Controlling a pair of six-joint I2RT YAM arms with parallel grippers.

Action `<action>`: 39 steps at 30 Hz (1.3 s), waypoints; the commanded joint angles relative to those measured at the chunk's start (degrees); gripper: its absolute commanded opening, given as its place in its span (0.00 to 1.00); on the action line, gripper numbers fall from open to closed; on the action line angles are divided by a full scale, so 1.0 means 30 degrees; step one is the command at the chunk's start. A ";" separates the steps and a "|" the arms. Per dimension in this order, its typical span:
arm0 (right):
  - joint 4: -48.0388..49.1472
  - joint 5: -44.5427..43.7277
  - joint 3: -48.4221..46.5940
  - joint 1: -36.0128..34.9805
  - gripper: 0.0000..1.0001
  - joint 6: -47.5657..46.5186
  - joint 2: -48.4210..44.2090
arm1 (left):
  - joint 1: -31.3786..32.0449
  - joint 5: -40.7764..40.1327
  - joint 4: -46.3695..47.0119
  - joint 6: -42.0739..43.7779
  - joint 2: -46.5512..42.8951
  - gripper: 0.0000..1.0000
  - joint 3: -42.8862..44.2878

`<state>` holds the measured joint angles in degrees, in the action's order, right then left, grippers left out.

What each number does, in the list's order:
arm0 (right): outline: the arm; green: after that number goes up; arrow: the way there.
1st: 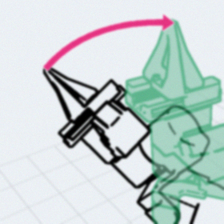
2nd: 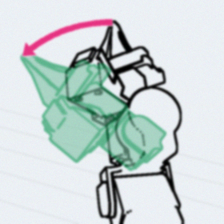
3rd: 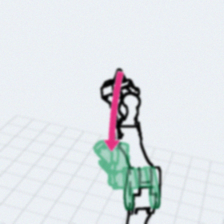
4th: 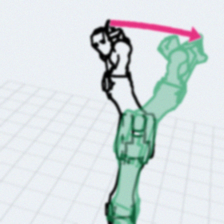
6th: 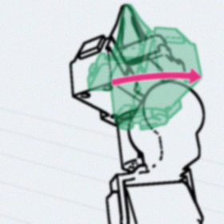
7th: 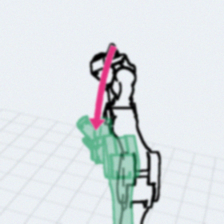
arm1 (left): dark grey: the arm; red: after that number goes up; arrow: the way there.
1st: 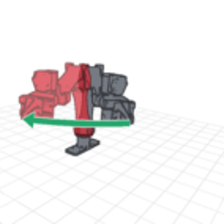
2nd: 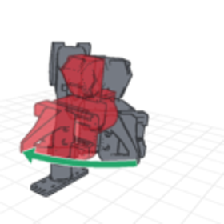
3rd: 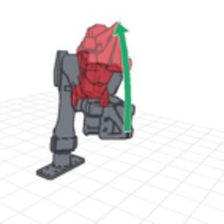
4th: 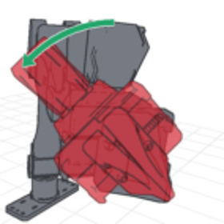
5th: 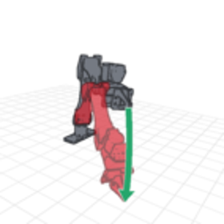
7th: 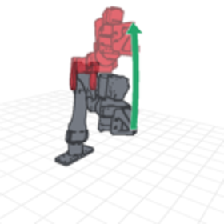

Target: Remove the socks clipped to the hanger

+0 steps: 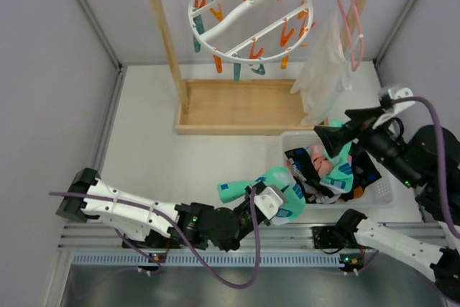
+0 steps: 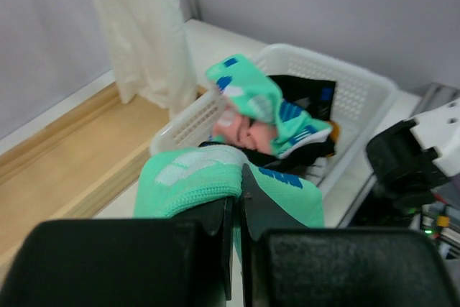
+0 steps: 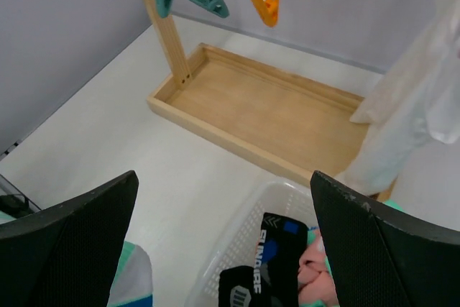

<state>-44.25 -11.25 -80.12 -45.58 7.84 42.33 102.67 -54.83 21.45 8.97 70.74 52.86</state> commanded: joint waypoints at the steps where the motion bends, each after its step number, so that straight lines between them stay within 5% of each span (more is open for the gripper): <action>1: -0.1128 -0.2109 0.0485 0.0136 1.00 0.0756 -0.1359 | -0.0093 0.3878 -0.2605 -0.2342 0.0411 0.00 0.2443; 10: -0.1423 -0.4160 0.0661 0.0136 0.99 0.1372 -0.2417 | -0.1614 0.8368 -0.6416 -0.5151 0.4132 0.00 0.7279; 25: -0.0690 -0.6358 0.0396 0.0136 0.99 0.1578 -0.4177 | -0.7005 1.4815 -0.7063 -0.6506 0.8644 0.00 1.1616; 32: -0.0396 -0.6418 0.0777 0.0106 1.00 0.1460 -0.4090 | -0.7973 1.4729 -0.8233 -0.5393 1.1366 0.00 1.5127; 39: 0.0100 -0.6125 0.1743 0.0135 0.99 0.1431 -0.4498 | -0.8531 1.4877 -0.8206 -0.5833 1.3301 0.00 1.4401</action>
<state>-46.00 -32.77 -76.99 -45.45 11.90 29.02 77.10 -11.77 -3.38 -8.97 107.13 95.31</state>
